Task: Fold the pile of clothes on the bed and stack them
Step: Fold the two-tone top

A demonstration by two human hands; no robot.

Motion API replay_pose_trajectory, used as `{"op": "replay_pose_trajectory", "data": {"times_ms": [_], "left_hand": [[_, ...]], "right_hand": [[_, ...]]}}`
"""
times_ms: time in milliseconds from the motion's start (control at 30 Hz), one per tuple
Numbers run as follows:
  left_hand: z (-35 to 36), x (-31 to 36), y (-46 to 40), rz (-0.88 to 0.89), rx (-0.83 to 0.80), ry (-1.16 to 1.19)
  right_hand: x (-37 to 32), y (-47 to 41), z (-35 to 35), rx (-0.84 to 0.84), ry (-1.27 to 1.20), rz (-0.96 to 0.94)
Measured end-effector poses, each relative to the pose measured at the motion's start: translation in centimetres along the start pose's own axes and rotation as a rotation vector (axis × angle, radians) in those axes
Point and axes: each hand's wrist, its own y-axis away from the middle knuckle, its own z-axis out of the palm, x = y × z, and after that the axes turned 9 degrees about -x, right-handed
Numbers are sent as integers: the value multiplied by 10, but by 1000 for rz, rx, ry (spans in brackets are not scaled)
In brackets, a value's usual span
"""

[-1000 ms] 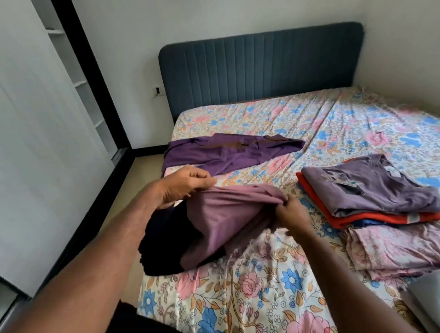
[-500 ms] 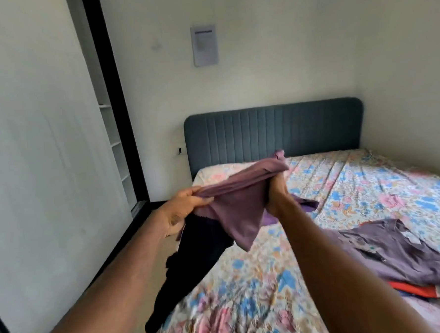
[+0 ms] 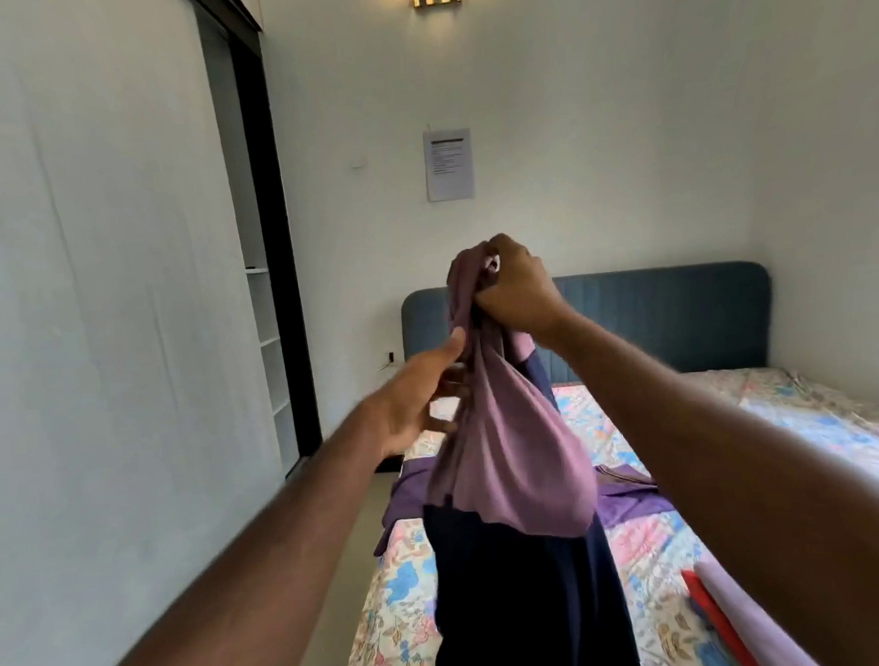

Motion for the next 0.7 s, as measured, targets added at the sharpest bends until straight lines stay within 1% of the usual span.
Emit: {"op": "replay_pose_trajectory", "data": {"times_ms": [33,67,133,167,233,300,333,367,433,500,533,567,600,633,667,700], "left_hand": [[4,-7,-3,41,-41,15],[6,-14,-4,78,-22,-10],[9,-27,-11,116,104,-112],[8,-33,-16,118,161,-127],[5,-39,-24,144,225,-172],[-12,-42,-28,132,302,-267],[-24,-41,-29,107,353,-277],[-37,-38,-28,80,401,-249],[-58,-27,-23,64,461,-137],[-70,-14,-17,100,454,-8],[-73,-6,-14,130,413,64],[-75,1,-10,154,336,133],[-76,7,-5,146,243,147],[-78,11,-2,116,174,33],[-79,12,-1,93,138,-196],[-83,11,-3,94,155,-490]], "right_hand": [[-2,3,3,39,9,12],[-2,5,5,90,20,34],[-1,8,5,158,103,91],[-1,10,5,165,154,102],[4,8,2,113,234,74],[17,4,-6,-10,212,31],[25,2,-14,-104,114,32],[35,1,-22,-224,-47,41],[58,2,-39,-433,-368,81],[78,7,-49,-567,-574,156],[87,10,-49,-599,-605,204],[94,14,-49,-616,-549,249],[100,18,-46,-620,-394,286],[104,21,-42,-606,-192,312],[108,23,-38,-571,-16,327],[110,26,-33,-507,101,326]]}}
